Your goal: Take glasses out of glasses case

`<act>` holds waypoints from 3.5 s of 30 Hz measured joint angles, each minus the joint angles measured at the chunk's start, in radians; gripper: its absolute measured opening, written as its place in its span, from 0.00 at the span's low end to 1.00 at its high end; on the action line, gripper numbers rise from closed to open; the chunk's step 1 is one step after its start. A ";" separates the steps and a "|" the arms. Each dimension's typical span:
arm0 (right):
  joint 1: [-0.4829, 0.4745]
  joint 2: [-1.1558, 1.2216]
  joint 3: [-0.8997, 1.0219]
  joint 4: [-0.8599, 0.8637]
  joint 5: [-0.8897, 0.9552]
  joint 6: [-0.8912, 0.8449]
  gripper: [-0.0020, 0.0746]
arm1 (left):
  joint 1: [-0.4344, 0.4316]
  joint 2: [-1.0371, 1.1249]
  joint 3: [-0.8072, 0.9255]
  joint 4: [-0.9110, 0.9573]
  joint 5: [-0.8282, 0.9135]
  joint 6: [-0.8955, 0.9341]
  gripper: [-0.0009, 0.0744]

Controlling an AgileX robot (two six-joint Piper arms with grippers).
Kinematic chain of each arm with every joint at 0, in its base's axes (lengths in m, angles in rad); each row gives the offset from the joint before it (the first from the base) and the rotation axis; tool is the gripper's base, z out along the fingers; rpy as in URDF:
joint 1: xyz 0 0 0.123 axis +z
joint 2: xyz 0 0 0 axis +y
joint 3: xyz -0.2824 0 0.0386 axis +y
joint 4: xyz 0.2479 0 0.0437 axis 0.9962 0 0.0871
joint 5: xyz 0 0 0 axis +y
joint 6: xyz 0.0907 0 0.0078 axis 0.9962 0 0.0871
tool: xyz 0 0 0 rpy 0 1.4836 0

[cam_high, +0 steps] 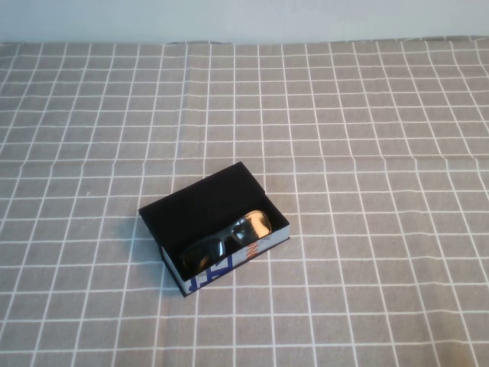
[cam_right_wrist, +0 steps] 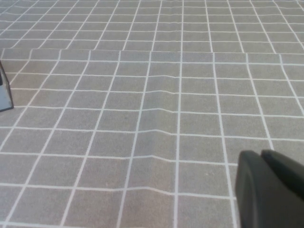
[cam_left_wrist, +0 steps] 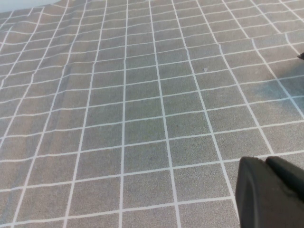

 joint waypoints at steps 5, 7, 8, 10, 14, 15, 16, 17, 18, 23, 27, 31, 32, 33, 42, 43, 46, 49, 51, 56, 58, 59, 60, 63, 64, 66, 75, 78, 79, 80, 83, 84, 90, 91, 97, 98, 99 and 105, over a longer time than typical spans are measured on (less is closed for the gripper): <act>0.000 0.000 0.000 0.021 -0.006 0.000 0.00 | 0.000 0.000 0.000 0.000 0.000 0.000 0.01; 0.000 0.000 0.000 0.023 -0.006 0.000 0.00 | 0.000 0.000 0.000 0.000 0.000 0.000 0.01; 0.000 0.000 0.000 0.023 -0.006 0.000 0.00 | 0.000 0.000 0.000 0.000 0.000 0.000 0.01; 0.000 0.000 0.000 0.031 -0.007 0.000 0.00 | 0.000 0.000 0.000 0.000 0.000 0.000 0.01; 0.000 0.000 0.000 0.192 -0.046 0.000 0.00 | 0.000 0.000 0.000 0.000 0.000 0.000 0.01; 0.000 0.000 0.000 0.250 -0.070 0.000 0.00 | 0.000 0.000 0.000 0.000 0.000 0.000 0.01; 0.000 0.000 0.000 0.331 -0.099 0.000 0.00 | 0.000 0.000 0.000 0.000 0.000 0.000 0.01; 0.000 0.000 0.000 0.415 -0.126 0.000 0.00 | 0.000 0.000 0.000 0.000 0.000 0.000 0.01; 0.000 0.000 0.000 0.479 -0.148 0.000 0.00 | 0.000 0.000 0.000 0.000 0.000 0.000 0.01; 0.000 0.000 0.000 0.699 -0.253 0.000 0.00 | 0.000 0.000 0.000 0.000 0.000 0.000 0.01; 0.000 0.000 0.000 0.836 -0.283 0.000 0.00 | 0.000 0.000 0.000 0.000 0.000 0.000 0.01; 0.000 0.052 -0.028 0.885 -0.205 0.000 0.00 | 0.000 0.000 0.000 0.000 0.000 0.000 0.01; 0.000 0.090 -0.055 0.870 -0.169 0.000 0.00 | 0.000 0.000 0.000 0.000 0.000 0.000 0.01; 0.000 0.127 -0.082 0.844 -0.139 0.000 0.00 | 0.000 0.000 0.000 0.000 0.000 0.000 0.01; 0.000 0.665 -0.498 0.487 0.265 0.000 0.00 | 0.000 0.000 0.000 0.000 0.000 0.000 0.01; 0.000 0.723 -0.545 0.447 0.298 -0.001 0.00 | 0.000 0.000 0.000 0.000 0.000 0.000 0.01; 0.000 0.866 -0.666 0.375 0.364 -0.040 0.00 | 0.000 0.000 0.000 0.000 0.000 0.000 0.01; 0.000 0.996 -0.777 0.361 0.388 -0.101 0.00 | 0.000 0.000 0.000 0.000 0.000 0.000 0.01; 0.000 1.078 -0.849 0.369 0.399 -0.158 0.00 | 0.000 0.000 0.000 0.000 0.000 0.000 0.01; 0.037 1.280 -1.040 0.406 0.453 -0.287 0.00 | 0.000 0.000 0.000 0.000 0.000 0.000 0.01; 0.076 1.370 -1.132 0.403 0.472 -0.324 0.00 | 0.000 0.000 0.000 0.000 0.000 0.000 0.01; 0.102 1.414 -1.179 0.398 0.481 -0.339 0.00 | 0.000 0.000 0.000 0.000 0.000 0.000 0.01; 0.130 1.457 -1.224 0.385 0.487 -0.353 0.00 | 0.000 0.000 0.000 0.000 0.000 0.000 0.01; 0.213 1.574 -1.350 0.335 0.511 -0.416 0.00 | 0.000 0.000 0.000 0.000 0.000 0.000 0.01; 0.243 1.605 -1.386 0.314 0.523 -0.446 0.00 | 0.000 0.000 0.000 0.000 0.000 0.000 0.01; 0.301 1.682 -1.474 0.281 0.562 -0.548 0.00 | 0.000 0.000 0.000 0.000 0.000 0.000 0.01; 0.474 1.941 -1.772 0.204 0.822 -1.091 0.04 | 0.000 0.000 0.000 0.000 0.000 0.000 0.01; 0.512 2.002 -1.834 0.192 0.849 -1.154 0.12 | 0.000 0.000 0.000 0.000 0.000 0.000 0.01; 0.522 2.020 -1.850 0.187 0.849 -1.166 0.15 | 0.000 0.000 0.000 0.000 0.000 0.000 0.01; 0.533 2.037 -1.862 0.181 0.845 -1.183 0.19 | 0.000 0.000 0.000 0.000 0.000 0.000 0.01; 0.567 2.078 -1.877 0.146 0.827 -1.228 0.29 | 0.000 0.000 0.000 0.000 0.000 0.000 0.01; 0.578 2.090 -1.879 0.129 0.816 -1.236 0.32 | 0.000 0.000 0.000 0.000 0.000 0.000 0.01; 0.618 2.145 -1.881 0.066 0.750 -1.252 0.36 | 0.000 0.000 0.000 0.000 0.000 0.000 0.01; 0.619 2.150 -1.881 0.063 0.742 -1.252 0.36 | 0.000 0.000 0.000 0.000 0.000 0.000 0.01; 0.632 2.169 -1.883 0.036 0.699 -1.254 0.37 | 0.000 0.000 0.000 0.000 0.000 0.000 0.01; 0.634 2.170 -1.883 0.033 0.695 -1.254 0.37 | 0.000 0.000 0.000 0.000 0.000 0.000 0.01; 0.636 2.172 -1.883 0.031 0.687 -1.254 0.37 | 0.000 0.000 0.000 0.000 0.000 0.000 0.01; 0.636 2.187 -1.883 -0.016 0.656 -1.256 0.35 | 0.000 0.000 0.000 0.000 0.000 0.000 0.01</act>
